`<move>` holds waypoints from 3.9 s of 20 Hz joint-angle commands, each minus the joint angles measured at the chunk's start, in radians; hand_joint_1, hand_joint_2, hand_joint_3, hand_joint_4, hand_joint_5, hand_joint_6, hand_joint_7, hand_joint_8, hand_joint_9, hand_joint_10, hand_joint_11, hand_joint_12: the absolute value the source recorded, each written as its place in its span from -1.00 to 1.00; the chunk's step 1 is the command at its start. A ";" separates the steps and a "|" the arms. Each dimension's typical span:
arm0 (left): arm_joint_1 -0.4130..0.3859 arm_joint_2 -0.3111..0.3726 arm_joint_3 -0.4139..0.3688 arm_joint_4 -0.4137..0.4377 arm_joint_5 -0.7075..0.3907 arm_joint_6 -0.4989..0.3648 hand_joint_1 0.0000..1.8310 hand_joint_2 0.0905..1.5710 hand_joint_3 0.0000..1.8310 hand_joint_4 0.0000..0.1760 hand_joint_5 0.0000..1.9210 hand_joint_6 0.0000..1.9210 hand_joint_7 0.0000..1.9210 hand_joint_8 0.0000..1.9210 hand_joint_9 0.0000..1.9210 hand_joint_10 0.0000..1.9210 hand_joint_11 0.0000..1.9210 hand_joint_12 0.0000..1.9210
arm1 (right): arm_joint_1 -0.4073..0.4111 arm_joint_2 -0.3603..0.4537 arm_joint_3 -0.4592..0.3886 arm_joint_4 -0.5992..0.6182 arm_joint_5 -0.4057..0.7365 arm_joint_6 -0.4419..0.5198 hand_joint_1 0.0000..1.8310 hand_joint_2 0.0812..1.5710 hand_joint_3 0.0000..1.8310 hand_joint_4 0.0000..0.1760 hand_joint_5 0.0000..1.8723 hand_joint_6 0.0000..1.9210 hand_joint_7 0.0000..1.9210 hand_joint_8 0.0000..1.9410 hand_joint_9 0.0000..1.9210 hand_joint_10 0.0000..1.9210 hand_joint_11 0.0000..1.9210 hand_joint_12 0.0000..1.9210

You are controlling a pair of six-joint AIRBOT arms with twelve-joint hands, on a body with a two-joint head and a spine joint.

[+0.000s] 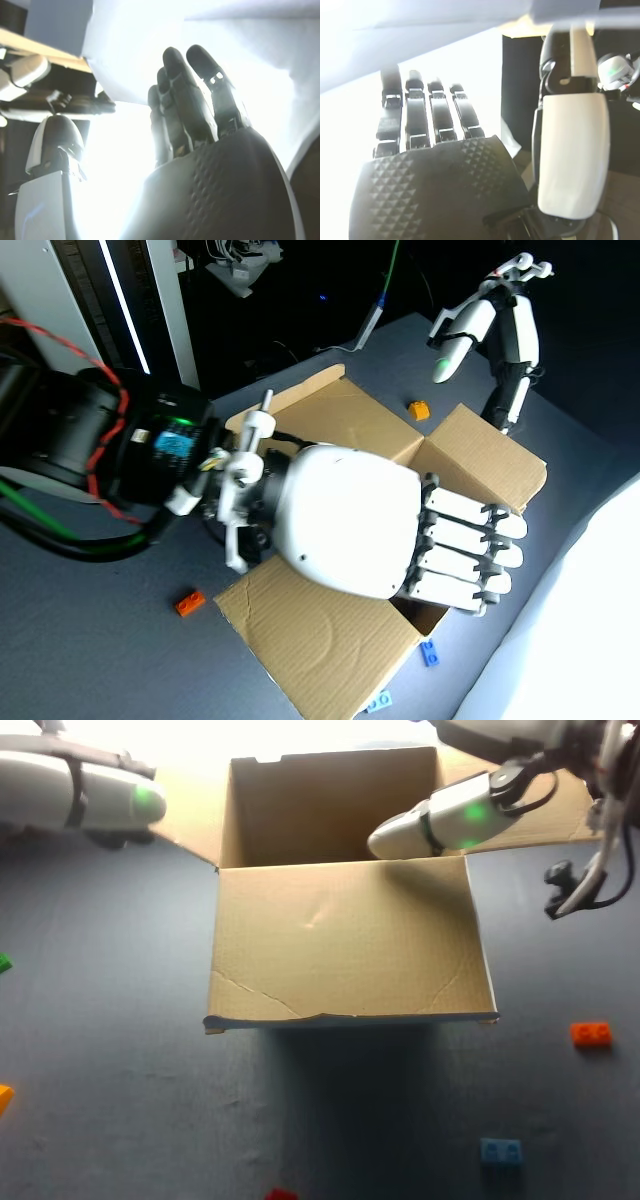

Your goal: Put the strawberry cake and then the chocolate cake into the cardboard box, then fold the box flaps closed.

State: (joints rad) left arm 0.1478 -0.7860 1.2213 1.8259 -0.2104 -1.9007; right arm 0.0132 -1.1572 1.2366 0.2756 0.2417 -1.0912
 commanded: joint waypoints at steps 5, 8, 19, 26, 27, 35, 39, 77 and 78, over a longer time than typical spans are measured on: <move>-0.058 -0.007 -0.002 -0.055 0.028 -0.008 -0.30 0.31 -1.00 -0.72 -0.56 -1.00 -0.48 -1.00 -0.37 -1.00 -0.89 0.27 | 0.038 0.070 -0.047 -0.009 0.090 0.011 -0.37 0.15 -1.00 -1.00 -0.97 -1.00 -0.95 -1.00 -0.89 -0.99 -1.00 -0.26; -0.082 -0.033 -0.004 -0.057 -0.006 -0.008 -0.31 0.32 -1.00 -0.81 -0.55 -0.99 -0.48 -1.00 -0.37 -1.00 -0.88 0.28 | 0.051 0.110 -0.076 -0.009 0.086 0.020 -0.44 0.18 -0.99 -1.00 -0.93 -0.99 -0.91 -0.99 -0.86 -0.99 -1.00 -0.30; -0.048 -0.094 -0.014 -0.267 -0.073 0.169 -0.33 0.33 -1.00 -0.82 -0.55 -0.99 -0.47 -1.00 -0.37 -1.00 -0.89 0.29 | 0.074 0.261 -0.121 -0.009 0.054 -0.029 -0.57 0.28 -0.99 -1.00 -0.87 -0.99 -0.85 -0.99 -0.81 -0.99 -1.00 -0.13; 0.016 -0.139 -0.001 -0.488 -0.099 0.404 -0.51 0.37 -0.99 -0.82 -0.56 -1.00 -0.49 -1.00 -0.39 -1.00 -0.90 0.29 | 0.009 0.339 -0.100 -0.009 0.117 -0.082 -0.81 0.34 -0.99 -1.00 -0.76 -0.98 -0.76 -1.00 -0.72 -0.98 -1.00 0.07; 0.025 -0.146 0.001 -0.525 -0.102 0.440 -0.56 0.38 -0.99 -0.80 -0.56 -1.00 -0.49 -1.00 -0.39 -1.00 -0.90 0.29 | 0.001 0.347 -0.091 -0.009 0.114 -0.089 -0.87 0.36 -0.99 -1.00 -0.76 -0.99 -0.77 -1.00 -0.73 -0.98 -1.00 0.04; 0.048 -0.165 0.006 -0.561 -0.108 0.487 -0.69 0.39 -0.99 -0.81 -0.56 -1.00 -0.50 -1.00 -0.40 -1.00 -0.91 0.28 | -0.127 0.417 -0.075 -0.038 0.061 -0.203 -0.95 0.43 -0.99 -1.00 -0.77 -0.99 -0.78 -1.00 -0.73 -0.99 -1.00 0.01; 0.048 -0.167 0.008 -0.561 -0.117 0.488 -0.68 0.39 -0.99 -0.84 -0.55 -1.00 -0.50 -1.00 -0.41 -1.00 -0.91 0.27 | -0.179 0.428 -0.078 -0.069 0.049 -0.207 -0.98 0.44 -1.00 -1.00 -0.75 -0.99 -0.76 -1.00 -0.73 -0.99 -1.00 0.06; 0.194 0.049 0.032 -0.367 -0.142 0.208 -0.66 0.43 -1.00 -0.75 -0.59 -0.99 -0.49 -1.00 -0.38 -1.00 -0.92 0.30 | -0.099 0.238 -0.152 -0.103 0.150 -0.204 -0.93 0.47 -0.99 -1.00 -0.76 -0.99 -0.73 -1.00 -0.69 -1.00 -1.00 0.09; 0.210 0.061 0.024 -0.367 -0.153 0.197 -0.67 0.43 -1.00 -0.75 -0.59 -1.00 -0.48 -1.00 -0.38 -1.00 -0.90 0.28 | -0.084 0.239 -0.160 -0.103 0.142 -0.202 -0.93 0.46 -1.00 -1.00 -0.75 -0.99 -0.69 -0.99 -0.67 -0.99 -1.00 0.11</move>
State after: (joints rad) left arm 0.3687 -0.7334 1.2449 1.4986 -0.3569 -1.6913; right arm -0.0830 -0.9310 1.0779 0.1749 0.2718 -1.2995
